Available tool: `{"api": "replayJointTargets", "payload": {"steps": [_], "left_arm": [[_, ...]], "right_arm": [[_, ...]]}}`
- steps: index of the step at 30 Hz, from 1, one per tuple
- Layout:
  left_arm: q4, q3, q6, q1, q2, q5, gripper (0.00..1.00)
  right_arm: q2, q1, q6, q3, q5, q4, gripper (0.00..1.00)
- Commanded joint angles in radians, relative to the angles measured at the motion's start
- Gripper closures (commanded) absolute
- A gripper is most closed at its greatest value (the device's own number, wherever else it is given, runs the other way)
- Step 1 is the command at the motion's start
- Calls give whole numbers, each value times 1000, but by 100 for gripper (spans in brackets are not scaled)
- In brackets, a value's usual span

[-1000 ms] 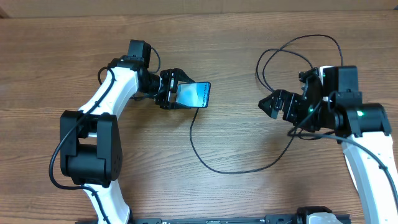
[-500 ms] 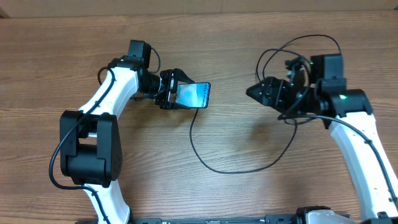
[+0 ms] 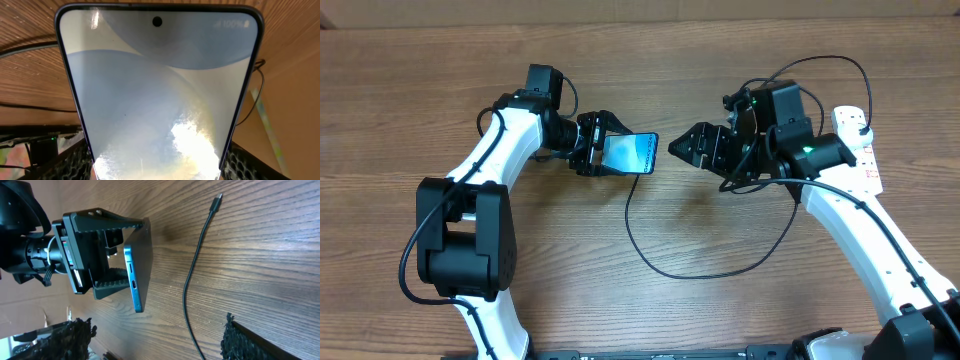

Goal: Plug charger to phone and switch on socket
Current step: 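Move the right gripper forward toward the phone held by the left gripper, then close the right gripper on the phone's edge beside the left gripper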

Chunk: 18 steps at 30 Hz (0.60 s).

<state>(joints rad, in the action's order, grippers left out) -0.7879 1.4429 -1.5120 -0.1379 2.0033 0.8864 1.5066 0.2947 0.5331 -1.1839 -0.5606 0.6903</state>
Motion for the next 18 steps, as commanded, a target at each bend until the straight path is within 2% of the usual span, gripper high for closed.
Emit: {"api": "replayJointTargets", "payload": {"steps": [1, 8, 15, 18], "left_arm": [[0, 25, 24, -8, 5, 20, 43], [0, 25, 23, -8, 5, 15, 43], [0, 25, 24, -27, 5, 8, 43], [0, 25, 23, -40, 5, 8, 42]], "right_arm": [[-3, 2, 44, -27, 47, -10, 14], [-2, 13, 43, -27, 53, -43, 14], [39, 85, 77, -27, 121, -84, 15], [65, 111, 96, -27, 147, -98, 21]]}}
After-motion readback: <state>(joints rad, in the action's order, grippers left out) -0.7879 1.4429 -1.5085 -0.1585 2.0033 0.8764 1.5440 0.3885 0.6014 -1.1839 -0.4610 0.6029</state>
